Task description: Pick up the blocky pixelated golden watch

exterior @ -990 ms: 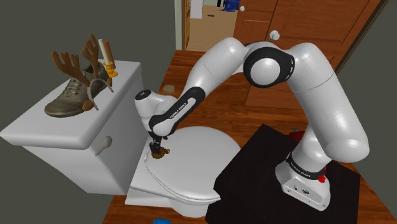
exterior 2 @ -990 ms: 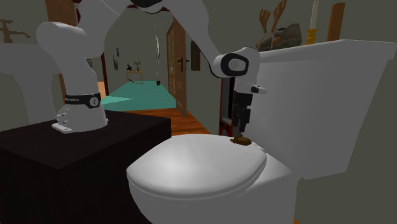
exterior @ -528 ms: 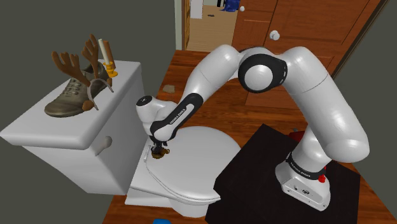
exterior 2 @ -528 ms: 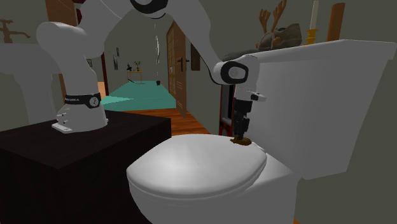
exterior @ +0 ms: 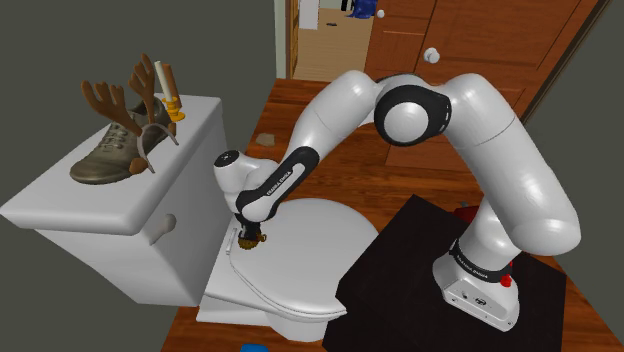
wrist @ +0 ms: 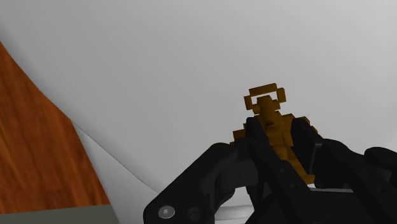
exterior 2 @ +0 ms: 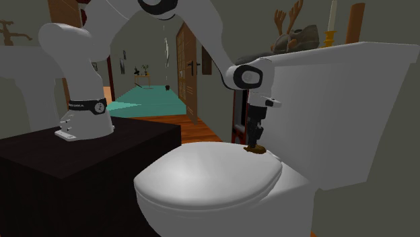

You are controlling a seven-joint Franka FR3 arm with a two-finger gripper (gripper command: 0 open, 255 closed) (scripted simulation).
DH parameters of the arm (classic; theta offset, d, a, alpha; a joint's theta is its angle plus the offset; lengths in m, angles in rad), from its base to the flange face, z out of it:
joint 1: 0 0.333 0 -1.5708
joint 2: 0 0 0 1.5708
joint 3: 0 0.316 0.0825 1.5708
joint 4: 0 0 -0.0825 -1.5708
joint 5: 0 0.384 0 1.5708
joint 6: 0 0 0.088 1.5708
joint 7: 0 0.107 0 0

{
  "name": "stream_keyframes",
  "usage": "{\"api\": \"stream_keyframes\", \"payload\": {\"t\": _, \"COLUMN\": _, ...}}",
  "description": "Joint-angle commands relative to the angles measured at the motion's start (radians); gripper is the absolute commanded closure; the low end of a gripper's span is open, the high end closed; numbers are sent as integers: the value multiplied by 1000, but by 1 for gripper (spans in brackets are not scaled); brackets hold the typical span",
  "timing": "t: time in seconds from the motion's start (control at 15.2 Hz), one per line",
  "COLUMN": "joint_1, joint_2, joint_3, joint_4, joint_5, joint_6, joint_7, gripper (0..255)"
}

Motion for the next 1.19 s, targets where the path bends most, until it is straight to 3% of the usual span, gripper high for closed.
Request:
{"api": "stream_keyframes", "payload": {"t": 0.0, "joint_1": 0, "joint_2": 2, "joint_3": 0, "joint_4": 3, "joint_5": 0, "joint_6": -2, "joint_7": 0, "gripper": 255}}
{"api": "stream_keyframes", "payload": {"t": 1.12, "joint_1": -19, "joint_2": -158, "joint_3": 27, "joint_4": -48, "joint_5": 29, "joint_6": -110, "joint_7": -20, "gripper": 255}}
